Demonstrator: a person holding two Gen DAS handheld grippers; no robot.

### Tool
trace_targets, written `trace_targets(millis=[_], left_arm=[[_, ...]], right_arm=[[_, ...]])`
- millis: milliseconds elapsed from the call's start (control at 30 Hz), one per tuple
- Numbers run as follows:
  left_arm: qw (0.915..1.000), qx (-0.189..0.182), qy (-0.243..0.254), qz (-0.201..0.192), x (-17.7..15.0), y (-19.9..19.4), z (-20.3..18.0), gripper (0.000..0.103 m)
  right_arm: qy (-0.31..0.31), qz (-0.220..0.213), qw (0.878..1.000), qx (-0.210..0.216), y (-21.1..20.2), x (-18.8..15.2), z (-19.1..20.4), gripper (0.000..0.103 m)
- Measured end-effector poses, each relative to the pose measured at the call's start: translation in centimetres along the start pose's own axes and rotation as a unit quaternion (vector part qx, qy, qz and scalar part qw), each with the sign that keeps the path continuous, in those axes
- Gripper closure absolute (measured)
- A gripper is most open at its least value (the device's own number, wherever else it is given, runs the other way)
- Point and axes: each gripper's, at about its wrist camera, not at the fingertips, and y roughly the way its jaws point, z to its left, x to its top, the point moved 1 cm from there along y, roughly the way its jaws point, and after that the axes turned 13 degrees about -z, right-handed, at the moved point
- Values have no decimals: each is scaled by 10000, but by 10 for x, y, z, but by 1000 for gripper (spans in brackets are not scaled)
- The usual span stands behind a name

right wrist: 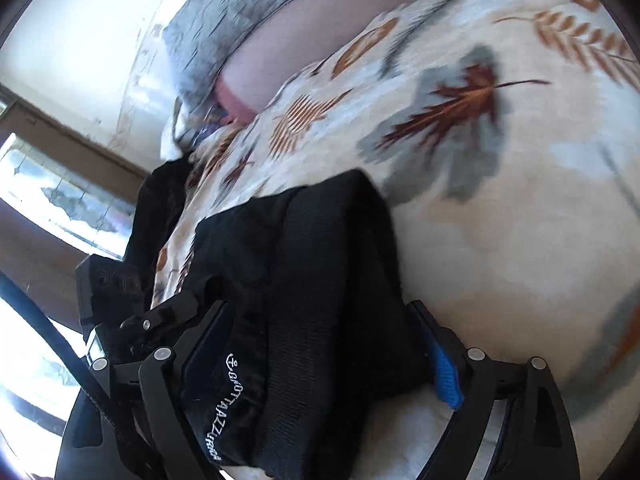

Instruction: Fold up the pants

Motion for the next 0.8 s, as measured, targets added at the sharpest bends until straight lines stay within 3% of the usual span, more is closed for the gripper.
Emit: trace_targets(millis=[100, 133, 233, 300, 567, 800], left_arm=[[10000, 60, 32, -27, -2, 0, -1, 4], [9998, 171, 45, -33, -2, -1, -1, 19], [9993, 372, -37, -83, -3, -11, 4, 51], [9992, 288, -241, -122, -3, -17, 7, 58], [9985, 229, 70, -495, 8, -47, -24, 63], [9949, 295, 204, -940, 58, -62, -37, 63]], right_arm=[[115, 60, 9996, 260, 19, 3, 4, 14], [245, 31, 9990, 364, 22, 5, 2, 15], [541, 137, 9961, 686, 29, 3, 3, 43], [494, 173, 9968, 605, 31, -2, 7, 47], [-227, 1, 9983, 534, 9, -1, 54, 55], [-621, -123, 9949, 781, 0, 31, 95, 56]])
